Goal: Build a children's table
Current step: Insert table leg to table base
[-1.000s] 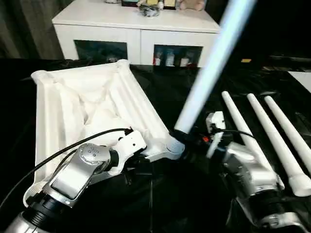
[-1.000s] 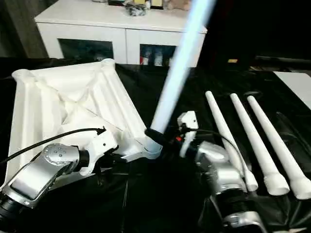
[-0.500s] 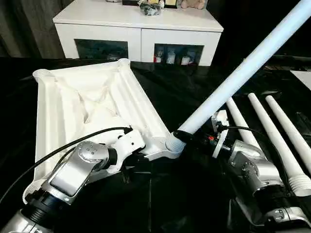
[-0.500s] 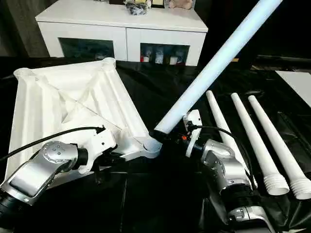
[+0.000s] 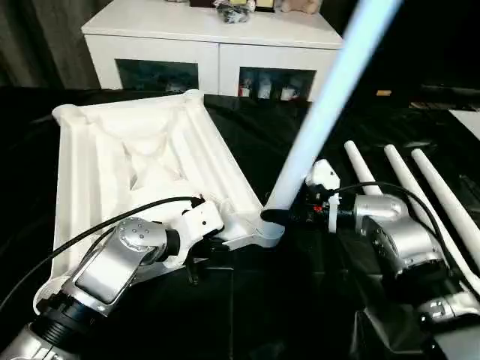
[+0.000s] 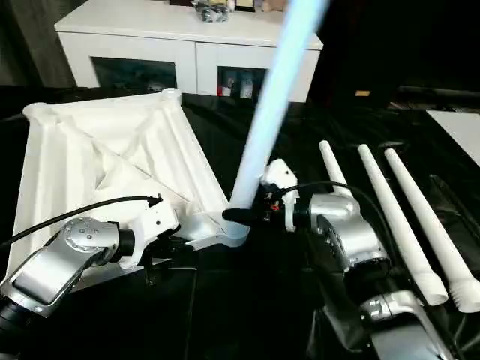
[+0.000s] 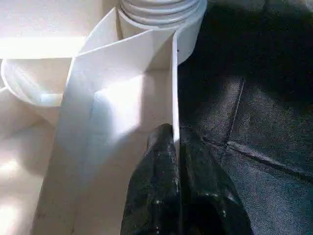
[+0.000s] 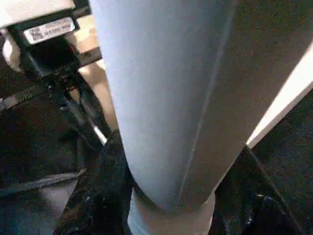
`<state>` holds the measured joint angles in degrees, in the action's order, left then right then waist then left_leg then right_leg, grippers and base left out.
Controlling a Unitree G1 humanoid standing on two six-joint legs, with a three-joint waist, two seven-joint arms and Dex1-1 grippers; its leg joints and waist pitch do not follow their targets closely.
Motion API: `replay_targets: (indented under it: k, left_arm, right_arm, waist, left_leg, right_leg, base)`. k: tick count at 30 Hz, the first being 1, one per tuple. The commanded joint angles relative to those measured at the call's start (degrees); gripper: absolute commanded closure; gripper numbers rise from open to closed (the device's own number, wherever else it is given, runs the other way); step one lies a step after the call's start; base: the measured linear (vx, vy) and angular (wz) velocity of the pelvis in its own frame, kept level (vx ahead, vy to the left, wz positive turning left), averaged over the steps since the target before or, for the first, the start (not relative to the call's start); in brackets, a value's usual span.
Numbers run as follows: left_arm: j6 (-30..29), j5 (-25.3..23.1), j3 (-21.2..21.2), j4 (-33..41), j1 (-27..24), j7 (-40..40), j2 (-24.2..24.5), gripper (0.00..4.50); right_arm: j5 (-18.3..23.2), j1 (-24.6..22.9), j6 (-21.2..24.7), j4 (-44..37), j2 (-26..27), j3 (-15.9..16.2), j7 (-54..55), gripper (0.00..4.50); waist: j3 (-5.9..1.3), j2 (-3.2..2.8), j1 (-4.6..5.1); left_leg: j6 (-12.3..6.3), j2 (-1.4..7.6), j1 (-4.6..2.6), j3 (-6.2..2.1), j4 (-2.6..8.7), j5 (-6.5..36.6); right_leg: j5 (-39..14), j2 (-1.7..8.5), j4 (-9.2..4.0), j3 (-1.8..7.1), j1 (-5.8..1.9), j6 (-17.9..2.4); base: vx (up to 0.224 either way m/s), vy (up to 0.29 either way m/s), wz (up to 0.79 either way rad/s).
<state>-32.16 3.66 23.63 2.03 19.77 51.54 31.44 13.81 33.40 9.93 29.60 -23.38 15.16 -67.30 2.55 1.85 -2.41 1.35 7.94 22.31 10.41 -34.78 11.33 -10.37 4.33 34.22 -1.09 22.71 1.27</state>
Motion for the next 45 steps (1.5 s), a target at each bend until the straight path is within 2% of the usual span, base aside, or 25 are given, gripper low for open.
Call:
replay_targets:
  k: [1, 5, 9, 13, 14, 15, 16, 18, 21, 24, 28, 31, 34, 35, 36, 37, 38, 39, 40, 41, 42, 43, 44, 45]
  left_arm:
    - [2.3, -0.1, -3.5, 2.4, 1.9, -1.7, 0.9, 4.50]
    - [2.0, 0.2, -3.3, 3.0, 1.5, -1.2, 1.0, 4.50]
    - [1.7, 0.5, -3.2, 3.4, 1.1, -0.7, 1.2, 4.50]
    - [1.6, 0.4, -3.0, 3.8, 0.7, -0.5, 1.2, 4.50]
    - [1.6, 0.4, -3.0, 3.8, 0.7, -0.5, 1.2, 4.50]
    - [1.5, 0.4, -3.0, 4.1, 0.5, -0.5, 1.1, 4.50]
    - [1.4, 0.4, -3.0, 4.2, 0.4, -0.6, 1.1, 4.50]
    - [1.2, 0.5, -3.2, 4.5, 0.2, -0.6, 1.1, 4.50]
    - [0.9, 0.7, -3.3, 4.8, 0.0, -0.5, 1.2, 4.50]
    - [0.7, 1.0, -3.2, 4.9, -0.1, -0.4, 1.4, 4.50]
    - [0.7, 1.2, -3.3, 4.8, -0.1, -0.3, 1.6, 4.50]
    - [0.5, 1.0, -3.5, 4.2, 0.0, -0.6, 1.4, 4.50]
    - [0.0, 1.2, -3.7, 3.8, 0.0, -1.1, 1.0, 4.50]
    - [-2.3, 1.0, -4.5, 2.4, 0.4, -3.9, -1.1, 4.50]
    - [-2.3, 1.0, -4.5, 2.4, 0.4, -3.9, -1.1, 4.50]
    - [-2.3, 1.0, -4.5, 2.4, 0.4, -3.9, -1.1, 4.50]
    - [-3.2, 0.6, -4.6, 1.5, 0.6, -5.6, -2.3, 4.50]
    - [-5.2, 0.1, -5.3, 0.1, 1.2, -9.1, -5.0, 4.50]
    - [-5.2, 0.1, -5.3, 0.1, 1.2, -9.2, -5.0, 4.50]
    - [-7.1, -0.6, -6.1, -1.3, 2.0, -13.1, -8.3, 4.50]
    - [-9.9, -0.9, -7.1, -2.8, 3.2, -17.2, -12.2, 4.50]
    - [-12.2, -1.0, -7.9, -4.1, 4.3, -20.4, -15.5, 4.50]
    - [-14.5, -1.1, -8.1, -4.8, 5.5, -23.1, -19.1, 4.50]
    - [-15.8, -1.4, -7.7, -4.9, 6.2, -24.1, -20.7, 4.50]
  right_arm:
    - [-4.4, -2.0, 5.0, 4.7, -2.2, 5.2, -5.2, 2.64]
    - [-4.8, 1.1, 7.9, 8.6, -2.7, 7.2, -10.4, 2.64]
    - [-5.7, 2.2, 7.4, 12.4, -1.9, 7.0, -9.6, 2.64]
    - [-7.1, 3.8, 5.2, 18.4, 0.5, 4.9, -2.2, 2.64]
    - [-7.1, 3.8, 5.2, 18.4, 0.5, 4.9, -2.2, 2.64]
    - [-7.9, 4.2, 4.1, 21.4, 1.5, 3.7, 2.2, 2.64]
    - [-8.3, 4.0, 3.0, 22.4, 1.9, 3.3, 3.8, 2.64]
    - [-8.4, 2.7, 2.0, 21.6, 2.1, 3.1, 4.2, 2.64]
    - [-8.9, 1.4, 0.4, 20.8, 2.7, 3.5, 5.4, 2.64]
    - [-9.2, 1.3, -0.9, 21.5, 3.5, 3.2, 7.2, 2.64]
    - [-9.3, 2.1, -2.2, 23.0, 4.4, 2.5, 9.7, 2.64]
    - [-9.1, 3.2, -2.8, 24.4, 5.6, 1.2, 13.6, 2.64]
    - [-8.9, 3.3, -2.8, 24.4, 6.1, 0.8, 15.4, 2.64]
    - [-8.8, 3.2, -2.5, 24.2, 7.9, -0.6, 21.7, 2.64]
    - [-8.8, 3.2, -2.5, 24.2, 7.9, -0.6, 21.7, 2.64]
    - [-8.8, 3.2, -2.5, 24.2, 7.9, -0.6, 21.7, 2.64]
    - [-8.8, 3.2, -2.1, 24.2, 9.1, -1.4, 26.0, 2.64]
    - [-8.3, 3.4, -0.7, 24.4, 10.9, -3.0, 31.8, 2.64]
    - [-8.3, 3.4, -0.7, 24.4, 10.9, -3.0, 31.8, 2.64]
    - [-7.7, 3.9, -0.1, 25.3, 13.1, -4.6, 38.1, 2.64]
    - [-6.6, 4.6, 0.8, 26.6, 15.5, -6.5, 44.7, 2.65]
    - [-5.5, 5.6, 1.1, 28.2, 17.5, -8.3, 50.2, 2.65]
    - [-4.3, 6.9, 1.1, 30.5, 19.8, -10.1, 54.8, 2.65]
    - [-3.6, 7.7, 0.7, 31.6, 20.9, -11.2, 57.4, 2.65]
  waist:
    - [-2.72, 0.27, 0.22]
    - [-2.76, 0.36, 0.01]
    - [-2.95, 0.20, 0.08]
    - [-2.63, 0.37, 0.52]
    - [-2.49, 0.33, 0.72]
    - [-2.46, 0.50, 0.89]
    - [-2.41, 0.37, 1.02]
    - [-2.29, 0.37, 1.38]
    - [-2.51, 0.31, 1.65]
    - [-2.62, 0.36, 2.00]
    - [-2.57, 0.31, 2.46]
    - [-2.46, 0.44, 2.93]
    - [-2.24, 0.33, 3.37]
    - [-2.01, 0.45, 3.71]
    - [-2.07, 0.17, 3.95]
    - [-1.98, -0.17, 4.13]
    - [-2.08, 0.01, 4.63]
    - [-1.90, -0.23, 4.55]
    - [-1.82, -0.26, 4.62]
    - [-1.45, -0.57, 4.92]
    - [-1.45, -1.04, 4.88]
    - [-1.21, -1.28, 4.96]
    - [-0.52, -2.44, 1.91]
    - [-1.37, -1.45, -1.00]
  left_leg:
    - [0.14, 5.13, -1.61, -2.07, 5.41, 18.9]
    - [-1.06, 5.16, -1.51, -1.81, 5.14, 16.4]
    - [-1.47, 5.11, -1.42, -1.74, 5.02, 14.6]
    - [0.17, 5.14, -1.62, -1.94, 5.06, 19.5]
    - [0.94, 5.05, -1.47, -2.14, 5.20, 21.1]
    - [1.69, 5.13, -1.62, -2.27, 5.29, 22.7]
    - [2.17, 5.15, -1.69, -2.34, 5.26, 23.7]
    - [3.77, 5.06, -1.65, -2.86, 5.57, 27.7]
    - [4.76, 5.01, -2.04, -3.05, 5.72, 30.9]
    - [4.65, 4.97, -2.12, -2.95, 5.75, 31.8]
    - [4.74, 4.93, -2.06, -3.09, 5.86, 33.1]
    - [5.04, 4.86, -1.75, -3.46, 5.95, 34.8]
    - [5.61, 4.76, -2.16, -3.66, 5.86, 37.7]
    - [5.71, 4.77, -2.24, -3.81, 5.94, 38.9]
    - [6.05, 4.67, -2.66, -4.06, 5.94, 40.5]
    - [6.32, 4.77, -2.63, -4.34, 6.24, 41.8]
    - [6.84, 5.03, -1.58, -4.91, 7.03, 43.0]
    - [7.30, 4.96, -1.61, -5.00, 7.43, 44.7]
    - [7.58, 4.93, -2.00, -4.81, 7.32, 45.1]
    - [7.54, 4.67, -2.83, -4.57, 7.18, 46.7]
    - [7.61, 4.76, -3.13, -4.62, 7.60, 48.2]
    - [7.85, 5.51, -1.06, -4.15, 10.51, 50.4]
    - [8.65, 6.67, 4.74, -0.99, 16.63, 54.7]
    - [6.08, 5.39, 4.56, 2.79, 16.17, 49.6]
  right_leg:
    - [-19.6, 4.17, -4.09, 2.04, -0.73, -13.1]
    - [-16.2, 4.17, -3.73, 2.09, -0.98, -14.6]
    - [-14.0, 4.09, -3.37, 1.96, -1.23, -15.4]
    - [-20.8, 4.30, -3.82, 2.01, -0.76, -14.4]
    - [-23.4, 4.31, -4.07, 1.99, -0.78, -13.4]
    - [-25.4, 4.28, -4.18, 1.96, -0.51, -12.6]
    - [-26.1, 4.30, -4.17, 2.03, -0.23, -12.5]
    - [-30.3, 4.24, -4.54, 1.84, -0.17, -10.3]
    - [-29.8, 3.95, -4.71, 1.74, 0.28, -9.3]
    - [-27.9, 3.87, -4.86, 1.76, 0.45, -9.7]
    - [-28.1, 3.79, -4.90, 1.65, 0.44, -9.8]
    - [-31.3, 3.99, -5.07, 1.46, 0.38, -9.0]
    - [-35.0, 3.93, -5.67, 1.17, 0.97, -7.7]
    - [-36.6, 3.96, -5.97, 0.92, 1.04, -7.1]
    - [-36.9, 3.80, -6.32, 0.21, 0.97, -6.7]
    - [-36.3, 3.67, -6.25, -0.24, 0.71, -6.6]
    - [-33.9, 3.73, -5.67, -0.81, -0.49, -6.4]
    - [-33.7, 3.71, -5.78, -1.07, -0.35, -6.4]
    - [-33.7, 3.73, -5.87, -0.99, 0.08, -6.5]
    - [-35.0, 3.34, -6.94, -2.12, 0.62, -6.0]
    - [-34.3, 2.89, -6.87, -3.13, 0.31, -5.7]
    - [-28.5, 1.53, -4.05, -4.58, -2.31, -6.0]
    - [-16.1, -0.16, 7.79, -5.38, -6.72, -6.2]
    - [-13.0, -0.73, 8.86, -4.74, -6.37, -4.1]
  base:
    - [0.000, 0.000, 0.00]
    - [0.000, 0.000, 0.00]
    - [0.000, 0.000, 0.00]
    - [0.000, 0.000, 0.00]
    - [0.000, 0.000, 0.00]
    - [0.000, 0.000, 0.00]
    - [0.000, 0.000, 0.00]
    - [0.000, 0.000, 0.00]
    - [0.000, 0.000, 0.00]
    - [0.000, 0.000, 0.00]
    - [0.000, 0.000, 0.00]
    - [0.000, 0.000, 0.00]
    - [0.000, 0.000, 0.00]
    - [-0.051, 0.007, -0.05]
    - [-0.051, 0.007, -0.05]
    - [0.000, 0.000, 0.00]
    - [-0.019, 0.025, -0.21]
    - [-0.019, 0.025, -0.21]
    - [0.000, 0.000, 0.00]
    - [-0.067, 0.006, -0.04]
    - [-0.067, 0.006, -0.04]
    - [-0.095, 0.009, -0.04]
    - [-0.109, -0.018, 0.08]
    - [-0.109, -0.018, 0.08]
